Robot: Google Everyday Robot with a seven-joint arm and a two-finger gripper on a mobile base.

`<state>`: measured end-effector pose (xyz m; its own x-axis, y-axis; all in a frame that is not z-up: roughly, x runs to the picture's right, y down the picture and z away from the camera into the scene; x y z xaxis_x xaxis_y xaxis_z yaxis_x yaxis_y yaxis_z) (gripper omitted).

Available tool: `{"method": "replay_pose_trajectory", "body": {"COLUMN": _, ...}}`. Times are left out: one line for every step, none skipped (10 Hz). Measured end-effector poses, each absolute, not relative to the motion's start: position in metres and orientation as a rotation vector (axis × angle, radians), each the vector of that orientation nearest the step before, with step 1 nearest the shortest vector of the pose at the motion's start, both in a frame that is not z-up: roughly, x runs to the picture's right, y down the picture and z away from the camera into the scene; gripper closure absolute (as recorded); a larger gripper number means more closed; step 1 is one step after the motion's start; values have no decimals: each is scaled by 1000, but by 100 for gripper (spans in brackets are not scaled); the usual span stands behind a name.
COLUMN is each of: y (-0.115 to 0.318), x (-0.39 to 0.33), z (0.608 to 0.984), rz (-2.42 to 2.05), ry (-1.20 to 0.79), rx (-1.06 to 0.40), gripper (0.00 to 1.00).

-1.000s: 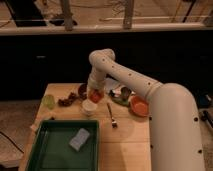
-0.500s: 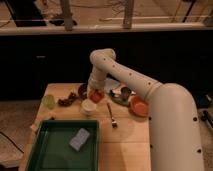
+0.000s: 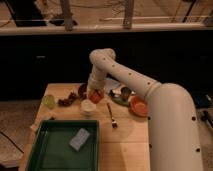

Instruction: Place apple in paper cup

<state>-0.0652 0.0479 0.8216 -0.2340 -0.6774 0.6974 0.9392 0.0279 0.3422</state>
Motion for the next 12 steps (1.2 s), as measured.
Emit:
{"method": "replay_pose_trajectory", "body": {"y": 47, "x": -68, "z": 820, "rz": -1578, "ry": -918, "rx": -379, "gripper": 100}}
{"method": "replay_pose_trajectory", "body": {"y": 47, "x": -72, "z": 818, "rz": -1585, "ry": -913, "rx": -376, "gripper": 100}}
{"method": "replay_pose_trajectory", "body": {"y": 47, "x": -75, "z": 816, "rz": -1592, "ry": -904, "rx": -373, "gripper": 100}}
{"method": "replay_pose_trajectory", "body": {"y": 48, "x": -76, "z": 814, "rz": -1597, "ry": -897, "rx": -374, "gripper": 100}}
{"method": "replay_pose_trajectory", "body": {"y": 48, "x": -79, "z": 812, "rz": -1604, "ry": -889, "rx": -372, "gripper": 100}}
{"method": "replay_pose_trajectory", "body": {"y": 49, "x": -81, "z": 810, "rz": -1613, "ry": -885, "rx": -373, "gripper": 100}}
{"method": "replay_pose_trajectory", "body": {"y": 50, "x": -85, "z": 807, "rz": -1626, "ry": -881, "rx": -372, "gripper": 100}}
{"method": "replay_pose_trajectory", "body": {"y": 51, "x": -90, "z": 805, "rz": -1636, "ry": -880, "rx": -372, "gripper": 100}}
{"method": "replay_pose_trajectory", "body": {"y": 52, "x": -94, "z": 803, "rz": -1646, "ry": -879, "rx": -371, "gripper": 100}}
{"method": "replay_pose_trajectory", "body": {"y": 52, "x": -97, "z": 802, "rz": -1655, "ry": -880, "rx": -371, "gripper": 100}}
{"method": "replay_pose_trajectory", "body": {"y": 52, "x": -100, "z": 800, "rz": -1661, "ry": -878, "rx": -371, "gripper": 100}}
{"method": "replay_pose_trajectory", "body": {"y": 53, "x": -103, "z": 798, "rz": -1667, "ry": -876, "rx": -371, "gripper": 100}}
